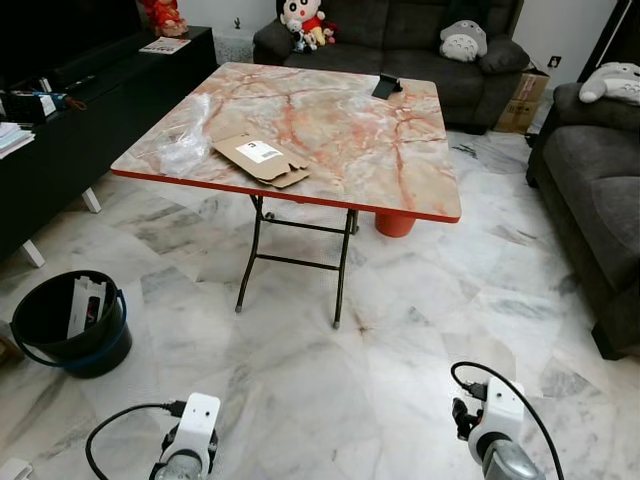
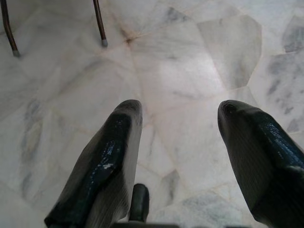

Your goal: Picking trash to rubbish bin

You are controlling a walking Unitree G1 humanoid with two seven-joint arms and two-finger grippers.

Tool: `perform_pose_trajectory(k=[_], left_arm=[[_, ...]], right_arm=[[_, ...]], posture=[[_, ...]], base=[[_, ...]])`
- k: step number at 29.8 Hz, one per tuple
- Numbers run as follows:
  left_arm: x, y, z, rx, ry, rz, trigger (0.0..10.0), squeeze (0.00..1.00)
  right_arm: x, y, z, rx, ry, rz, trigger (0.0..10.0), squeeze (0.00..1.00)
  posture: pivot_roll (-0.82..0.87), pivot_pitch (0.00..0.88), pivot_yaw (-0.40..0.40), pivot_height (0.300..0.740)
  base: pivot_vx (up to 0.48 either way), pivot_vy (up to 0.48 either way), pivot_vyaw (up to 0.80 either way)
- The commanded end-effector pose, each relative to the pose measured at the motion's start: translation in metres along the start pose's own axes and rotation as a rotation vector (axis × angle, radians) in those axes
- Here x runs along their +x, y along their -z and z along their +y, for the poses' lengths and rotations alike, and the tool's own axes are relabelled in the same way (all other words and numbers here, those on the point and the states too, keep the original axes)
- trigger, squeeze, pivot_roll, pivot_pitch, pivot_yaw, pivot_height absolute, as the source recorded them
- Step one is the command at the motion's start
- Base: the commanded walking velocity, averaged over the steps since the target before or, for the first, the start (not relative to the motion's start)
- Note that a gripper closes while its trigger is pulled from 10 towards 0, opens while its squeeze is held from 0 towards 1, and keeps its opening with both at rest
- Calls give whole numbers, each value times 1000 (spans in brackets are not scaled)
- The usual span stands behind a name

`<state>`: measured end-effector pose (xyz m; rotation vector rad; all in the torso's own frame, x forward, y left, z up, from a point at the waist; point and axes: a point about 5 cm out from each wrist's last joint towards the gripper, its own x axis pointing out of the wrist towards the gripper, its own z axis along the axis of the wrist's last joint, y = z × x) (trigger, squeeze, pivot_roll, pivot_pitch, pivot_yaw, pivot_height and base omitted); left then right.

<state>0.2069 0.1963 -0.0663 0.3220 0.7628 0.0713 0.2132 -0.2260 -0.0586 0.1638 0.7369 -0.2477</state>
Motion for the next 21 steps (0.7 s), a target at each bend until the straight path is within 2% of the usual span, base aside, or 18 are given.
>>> perform_pose_trajectory(k=[1,12,21], left_arm=[[-1,5,1,-8,-2,27,10000,0],[0,-2,-6,-35,40,4,10000,0],[-1,5,-10,-34,63,57,10000,0]], right_arm=[[-1,6,-2,0,11,27,10000,0],[-1,4,-1,11,2,21,10000,0],[-2,10,1,40,-8,34,10000,0]], posture=[[186,0,-73,740],[188,0,-80,740],[195,0,-80,740]], base=[[0,0,0],[0,0,0],[0,0,0]])
